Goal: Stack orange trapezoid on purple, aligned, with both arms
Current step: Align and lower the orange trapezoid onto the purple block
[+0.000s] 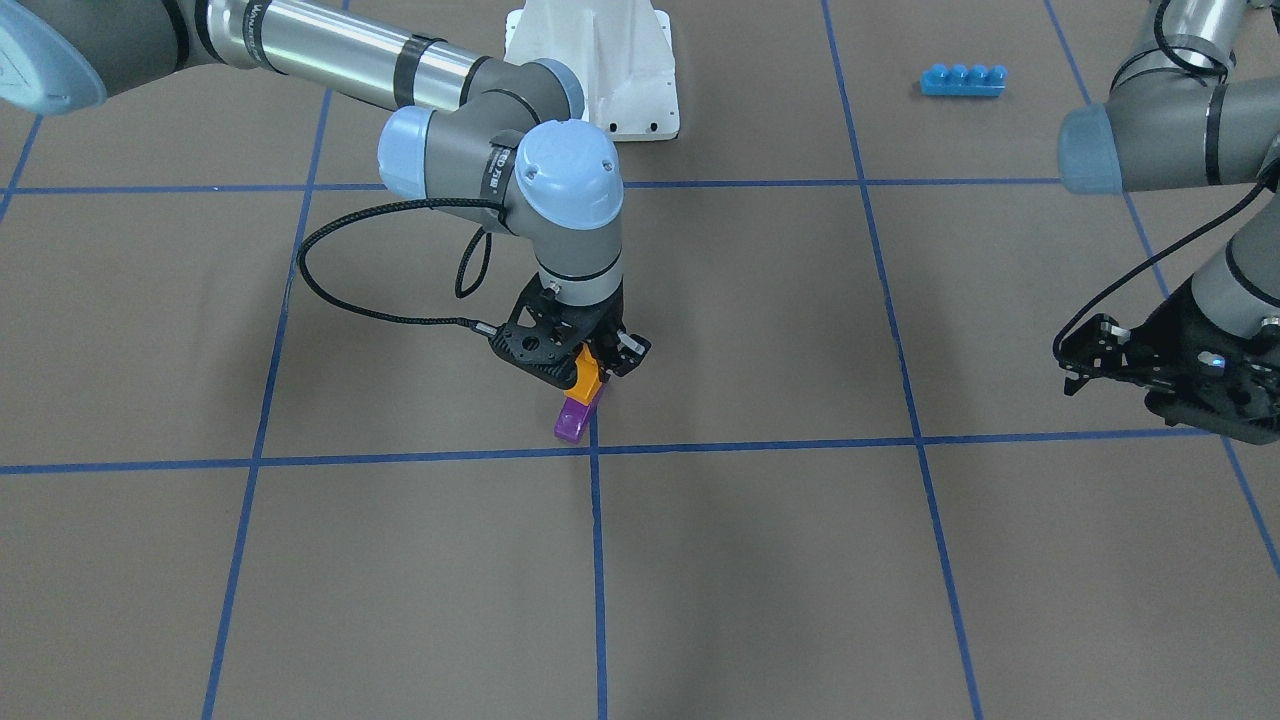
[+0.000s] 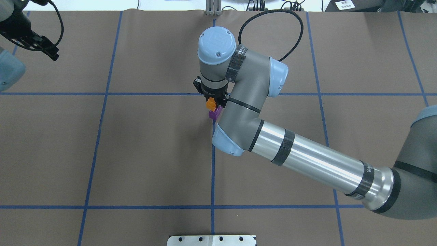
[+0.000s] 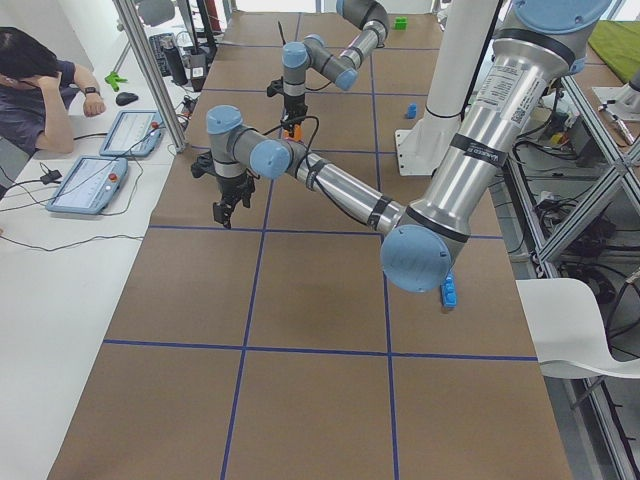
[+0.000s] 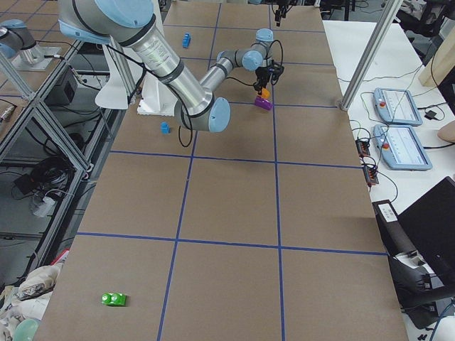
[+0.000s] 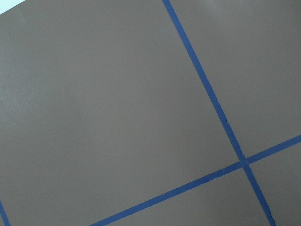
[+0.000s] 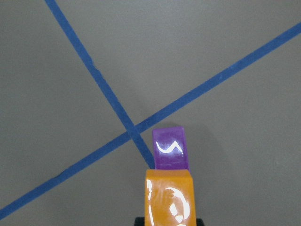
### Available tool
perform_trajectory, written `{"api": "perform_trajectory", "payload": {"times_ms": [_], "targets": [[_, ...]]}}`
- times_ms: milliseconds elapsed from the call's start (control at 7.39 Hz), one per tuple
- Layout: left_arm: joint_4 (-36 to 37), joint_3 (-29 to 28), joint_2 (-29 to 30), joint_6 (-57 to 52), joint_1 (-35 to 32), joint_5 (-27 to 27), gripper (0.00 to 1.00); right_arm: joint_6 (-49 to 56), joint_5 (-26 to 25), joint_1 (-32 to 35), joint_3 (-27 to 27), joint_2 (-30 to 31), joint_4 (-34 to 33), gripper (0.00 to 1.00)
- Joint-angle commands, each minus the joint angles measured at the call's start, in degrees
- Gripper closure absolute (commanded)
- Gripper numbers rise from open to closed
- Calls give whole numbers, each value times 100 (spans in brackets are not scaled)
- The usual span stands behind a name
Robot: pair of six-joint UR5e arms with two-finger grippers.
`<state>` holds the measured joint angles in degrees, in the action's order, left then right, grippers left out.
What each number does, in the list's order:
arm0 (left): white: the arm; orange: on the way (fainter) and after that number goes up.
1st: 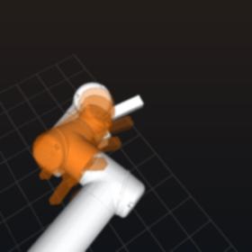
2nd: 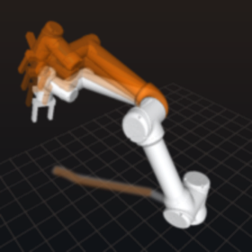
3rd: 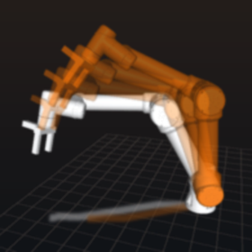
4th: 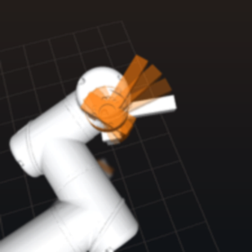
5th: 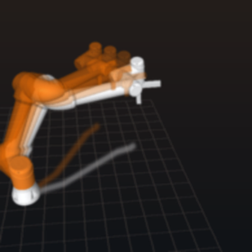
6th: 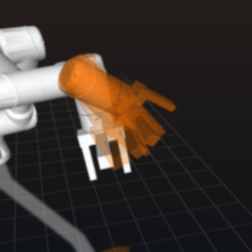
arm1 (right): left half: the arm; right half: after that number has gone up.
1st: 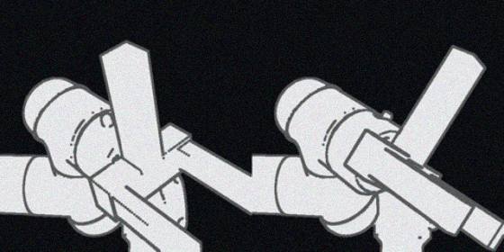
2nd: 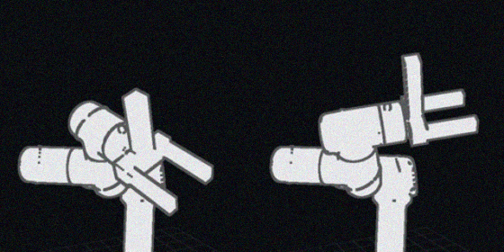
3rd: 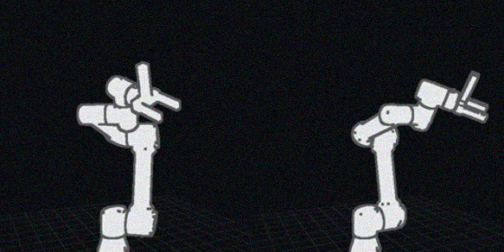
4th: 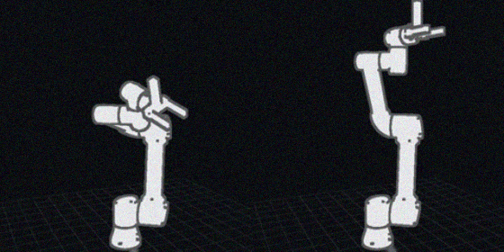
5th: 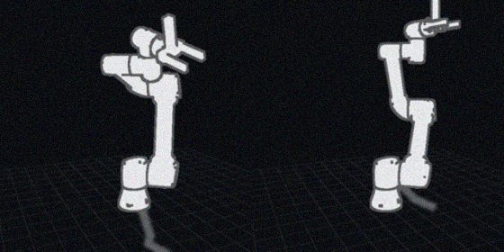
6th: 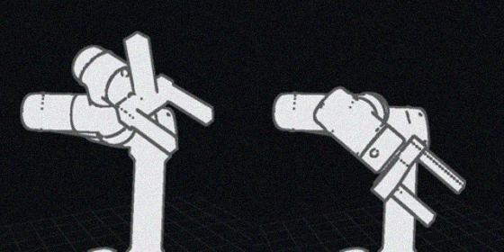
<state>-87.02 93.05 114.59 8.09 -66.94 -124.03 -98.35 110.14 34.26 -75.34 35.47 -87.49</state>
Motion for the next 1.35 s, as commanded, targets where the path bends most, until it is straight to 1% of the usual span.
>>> {"api": "perform_trajectory", "payload": {"times_ms": [0, 1218], "targets": [[-8, -15, 2, 0, 6, 1, 0, 0, -1, -7, 28, 13, 4, 100], [1, -6, 2, 26, 15, 1, 0, -9, -45, -103, 81, 31, 4, 100]]}}
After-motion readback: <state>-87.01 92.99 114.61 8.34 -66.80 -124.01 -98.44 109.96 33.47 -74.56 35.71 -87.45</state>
